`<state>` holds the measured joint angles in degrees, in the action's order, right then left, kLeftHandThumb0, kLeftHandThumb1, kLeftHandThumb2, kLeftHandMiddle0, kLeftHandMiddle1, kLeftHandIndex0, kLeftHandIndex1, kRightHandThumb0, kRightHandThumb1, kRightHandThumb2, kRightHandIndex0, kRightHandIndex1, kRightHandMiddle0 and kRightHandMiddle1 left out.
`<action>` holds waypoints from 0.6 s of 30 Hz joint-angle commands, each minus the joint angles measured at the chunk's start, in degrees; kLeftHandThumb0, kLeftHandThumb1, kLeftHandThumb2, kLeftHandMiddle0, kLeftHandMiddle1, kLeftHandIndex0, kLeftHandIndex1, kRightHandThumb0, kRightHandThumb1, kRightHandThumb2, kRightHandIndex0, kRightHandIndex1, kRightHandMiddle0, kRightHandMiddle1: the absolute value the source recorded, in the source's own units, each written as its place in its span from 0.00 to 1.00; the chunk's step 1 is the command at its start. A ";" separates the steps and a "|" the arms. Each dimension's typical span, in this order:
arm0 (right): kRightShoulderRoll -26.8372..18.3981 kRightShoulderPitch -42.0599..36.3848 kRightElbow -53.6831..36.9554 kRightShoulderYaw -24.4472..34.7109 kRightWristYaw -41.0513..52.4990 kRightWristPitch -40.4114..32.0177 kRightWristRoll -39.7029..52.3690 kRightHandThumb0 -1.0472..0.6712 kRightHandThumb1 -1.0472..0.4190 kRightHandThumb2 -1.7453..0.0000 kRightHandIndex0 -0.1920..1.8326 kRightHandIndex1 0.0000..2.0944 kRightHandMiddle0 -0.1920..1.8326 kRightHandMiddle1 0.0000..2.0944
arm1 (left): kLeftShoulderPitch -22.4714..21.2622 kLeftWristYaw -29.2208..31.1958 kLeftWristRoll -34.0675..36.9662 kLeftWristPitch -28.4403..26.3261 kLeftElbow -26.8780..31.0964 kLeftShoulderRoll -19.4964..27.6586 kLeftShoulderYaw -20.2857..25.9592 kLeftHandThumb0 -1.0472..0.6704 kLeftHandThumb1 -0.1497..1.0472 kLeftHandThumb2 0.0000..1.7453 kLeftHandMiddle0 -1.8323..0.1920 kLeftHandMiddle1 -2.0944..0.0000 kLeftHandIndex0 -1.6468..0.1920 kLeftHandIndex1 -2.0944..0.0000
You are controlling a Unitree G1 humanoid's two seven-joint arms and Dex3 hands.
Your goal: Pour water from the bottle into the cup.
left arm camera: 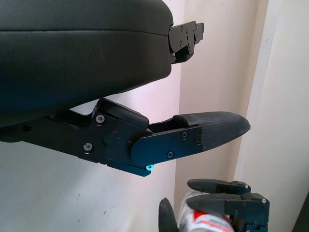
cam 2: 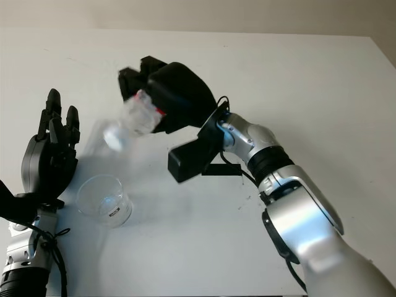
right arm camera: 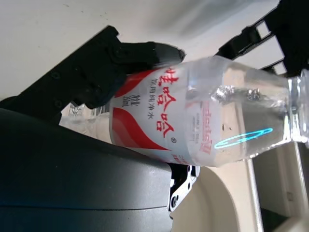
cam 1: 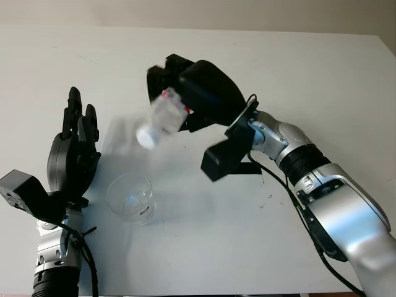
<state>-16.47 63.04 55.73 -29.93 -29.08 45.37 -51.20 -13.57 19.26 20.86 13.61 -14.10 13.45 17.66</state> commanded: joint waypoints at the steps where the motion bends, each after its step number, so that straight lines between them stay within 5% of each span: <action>1: -0.58 0.79 -1.83 -1.10 -1.74 0.50 -1.00 0.54 0.32 0.48 0.69 1.00 0.50 1.00 | 0.56 -0.24 -0.19 -0.11 0.79 -0.37 -0.17 0.16 1.00 0.34 1.00 0.98 1.00 1.00; 18: 0.13 0.50 -7.97 -3.11 -4.62 0.82 -2.39 0.49 0.26 0.55 0.66 1.00 0.51 1.00 | -0.10 -0.41 -0.08 0.15 -0.19 -1.40 -0.77 0.17 1.00 0.33 1.00 0.99 1.00 1.00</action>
<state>-16.58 63.05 49.40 -33.16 -33.03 46.29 -53.56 -13.76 18.93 20.89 13.45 -13.98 12.71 17.04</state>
